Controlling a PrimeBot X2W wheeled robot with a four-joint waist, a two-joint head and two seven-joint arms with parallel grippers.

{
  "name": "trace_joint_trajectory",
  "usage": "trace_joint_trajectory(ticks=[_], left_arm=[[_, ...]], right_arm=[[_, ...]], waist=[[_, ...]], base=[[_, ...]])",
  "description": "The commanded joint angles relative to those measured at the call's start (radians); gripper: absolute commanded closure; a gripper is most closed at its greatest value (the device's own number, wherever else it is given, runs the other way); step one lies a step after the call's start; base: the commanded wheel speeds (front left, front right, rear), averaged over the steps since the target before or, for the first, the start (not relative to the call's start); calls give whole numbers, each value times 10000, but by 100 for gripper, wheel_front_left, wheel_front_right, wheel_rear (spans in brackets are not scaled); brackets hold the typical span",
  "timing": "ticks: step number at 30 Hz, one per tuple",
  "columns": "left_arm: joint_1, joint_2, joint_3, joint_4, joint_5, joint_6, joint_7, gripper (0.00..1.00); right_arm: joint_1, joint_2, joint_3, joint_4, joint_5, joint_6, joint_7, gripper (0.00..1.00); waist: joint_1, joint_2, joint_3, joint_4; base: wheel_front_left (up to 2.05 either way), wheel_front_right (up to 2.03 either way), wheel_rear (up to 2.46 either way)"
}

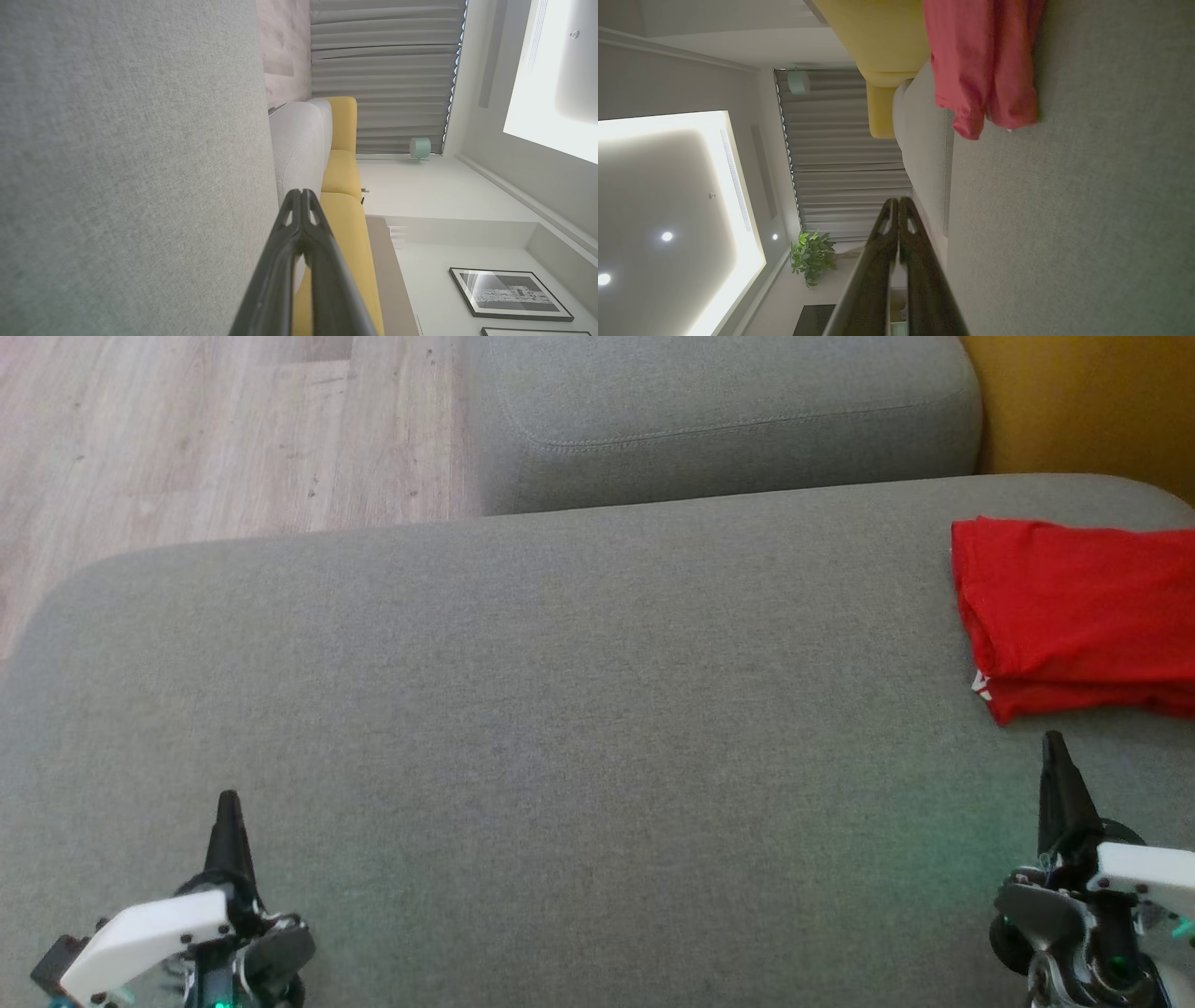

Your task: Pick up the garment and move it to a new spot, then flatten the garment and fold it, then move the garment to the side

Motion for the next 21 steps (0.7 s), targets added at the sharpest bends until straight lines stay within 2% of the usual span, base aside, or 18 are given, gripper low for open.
trace_joint_trajectory(ticks=[1, 21], left_arm=[[-484, 37, 393, -328, -52, -71, 72, 100], [-483, 37, 393, -329, -53, -71, 71, 100]], right_arm=[[-547, -64, 202, -385, 46, -7, 62, 100], [-549, -50, 182, -384, 30, -7, 77, 100]], waist=[[0, 0, -1, 0], [0, 0, -1, 0]], base=[[0, 0, 0], [0, 0, 0]])
